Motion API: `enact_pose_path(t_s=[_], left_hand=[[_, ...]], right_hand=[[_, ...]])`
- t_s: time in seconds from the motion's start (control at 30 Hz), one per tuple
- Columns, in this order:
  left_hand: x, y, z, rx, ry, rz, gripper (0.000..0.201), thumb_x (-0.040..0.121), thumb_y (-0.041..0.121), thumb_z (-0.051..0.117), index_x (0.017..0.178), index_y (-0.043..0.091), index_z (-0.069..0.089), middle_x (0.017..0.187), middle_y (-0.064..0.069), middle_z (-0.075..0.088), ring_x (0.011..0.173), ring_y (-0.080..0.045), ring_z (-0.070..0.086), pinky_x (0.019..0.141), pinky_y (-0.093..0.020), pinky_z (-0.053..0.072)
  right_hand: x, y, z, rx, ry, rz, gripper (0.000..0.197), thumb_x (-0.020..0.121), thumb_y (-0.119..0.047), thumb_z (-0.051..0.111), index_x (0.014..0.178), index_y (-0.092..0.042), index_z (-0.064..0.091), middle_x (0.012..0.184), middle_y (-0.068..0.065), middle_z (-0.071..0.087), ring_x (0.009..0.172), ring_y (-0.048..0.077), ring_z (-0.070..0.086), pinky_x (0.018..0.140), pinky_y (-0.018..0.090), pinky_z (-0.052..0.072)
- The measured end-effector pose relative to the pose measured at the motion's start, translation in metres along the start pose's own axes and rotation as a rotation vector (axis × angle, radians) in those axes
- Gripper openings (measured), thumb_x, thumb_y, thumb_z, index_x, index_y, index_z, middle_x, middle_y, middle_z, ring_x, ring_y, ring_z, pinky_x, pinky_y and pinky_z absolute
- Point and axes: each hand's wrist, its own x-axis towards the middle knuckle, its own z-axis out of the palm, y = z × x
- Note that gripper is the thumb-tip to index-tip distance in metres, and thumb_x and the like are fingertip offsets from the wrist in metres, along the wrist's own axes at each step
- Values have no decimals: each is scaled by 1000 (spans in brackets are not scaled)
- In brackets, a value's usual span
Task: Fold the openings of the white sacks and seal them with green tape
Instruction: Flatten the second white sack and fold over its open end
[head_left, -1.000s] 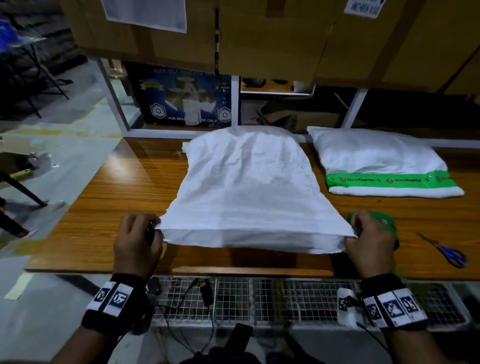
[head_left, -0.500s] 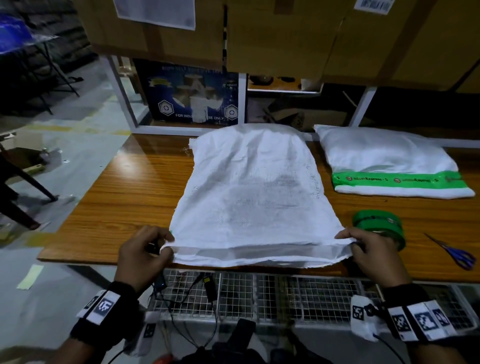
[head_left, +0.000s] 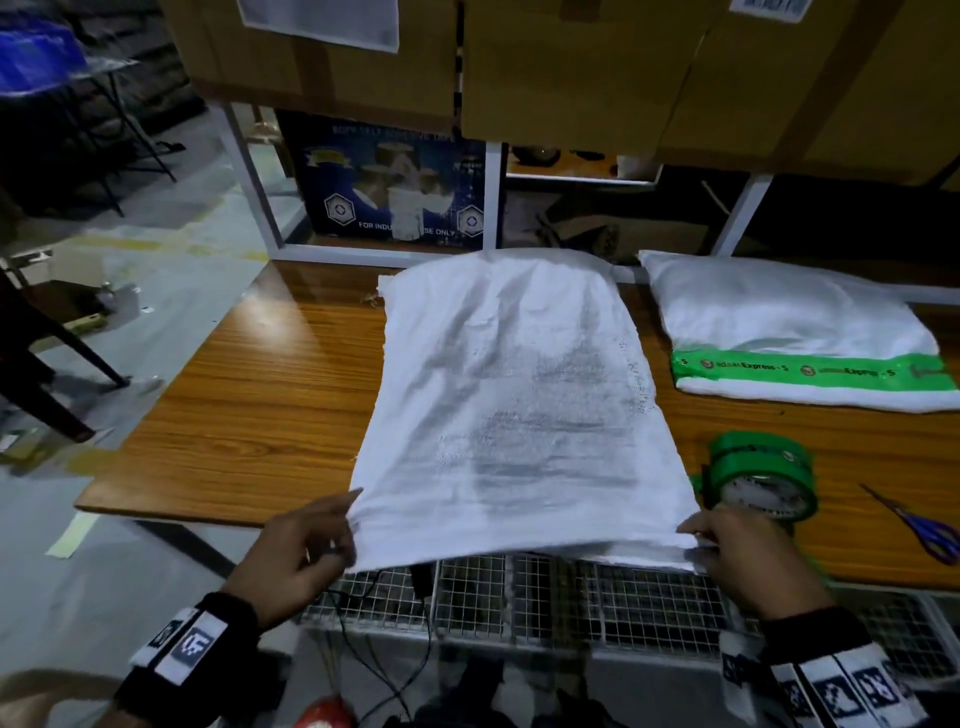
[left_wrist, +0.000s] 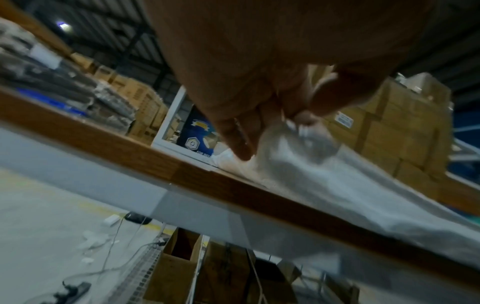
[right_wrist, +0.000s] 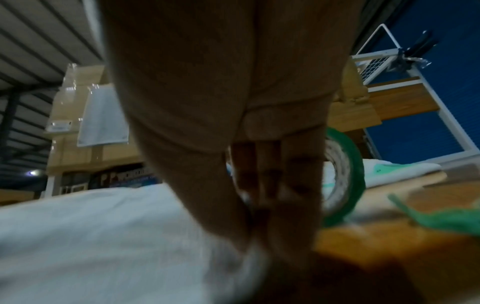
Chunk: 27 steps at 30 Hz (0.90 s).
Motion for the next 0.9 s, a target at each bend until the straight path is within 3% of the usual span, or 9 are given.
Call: enact_pose_path(t_s=[0.07,0.13,0.23,0.3,0.43,0.53,0.6,0.7,0.9], left_hand=[[-6,-2,-6,63,-143,42,29,83,41,58,63,21,65,146,27,44,142,2,34,105,-22,36],[-5,4,-17,75,-85,66,43,92,50,53,67,21,71,146,22,48,141,-4,38,106,-17,33],[26,34,-35,90,200,15,44,93,62,43,84,35,75,116,21,68,105,1,61,82,-10,41],[73,42,-41,211,235,-43,49,88,67,40,100,33,74,99,16,69,89,-6,62,73,-16,43],[183,33,-18,502,-153,-78,50,84,60,61,128,37,52,131,0,59,115,-21,53,91,-36,46],[235,25,14,678,-322,-69,86,72,54,79,144,30,38,152,0,39,137,-27,37,105,-41,40],[253,12,27,799,-439,-113,110,66,61,81,153,20,27,162,-6,21,148,-28,22,116,-43,30],[266,-13,28,690,-519,-149,127,67,61,83,159,17,7,167,-6,-3,153,-23,0,123,-40,12],[297,-38,17,666,-483,-74,132,69,65,78,158,12,-4,166,-8,-7,153,-24,-3,121,-37,8]], right_hand=[[-2,2,-19,-90,-182,-43,26,96,-30,60,120,-33,70,126,-9,67,108,8,64,91,27,51],[0,-2,-45,-152,-299,-73,31,98,-39,53,127,-38,63,134,-13,62,118,8,59,96,27,48],[26,-22,-84,-123,-186,-143,38,95,-42,59,133,-40,56,134,-14,58,120,8,56,89,21,40],[64,-45,-98,-41,-92,-233,45,93,-42,63,136,-39,51,138,-12,54,124,11,53,92,23,38],[168,-91,-81,-80,-183,-298,94,73,-52,81,150,-41,28,158,9,30,142,33,34,112,46,35],[211,-114,-60,-185,-398,-240,139,54,-58,91,154,-48,-5,165,8,-18,149,49,-2,111,70,24],[224,-113,-47,-211,-504,-215,151,47,-60,93,150,-52,-17,160,7,-33,145,55,-15,107,79,17],[242,-105,-39,-202,-571,-197,157,39,-63,94,145,-57,-22,156,4,-41,140,56,-25,103,82,13],[285,-103,-44,-216,-545,-194,157,37,-66,93,144,-59,-23,155,2,-42,139,57,-26,105,80,12]])
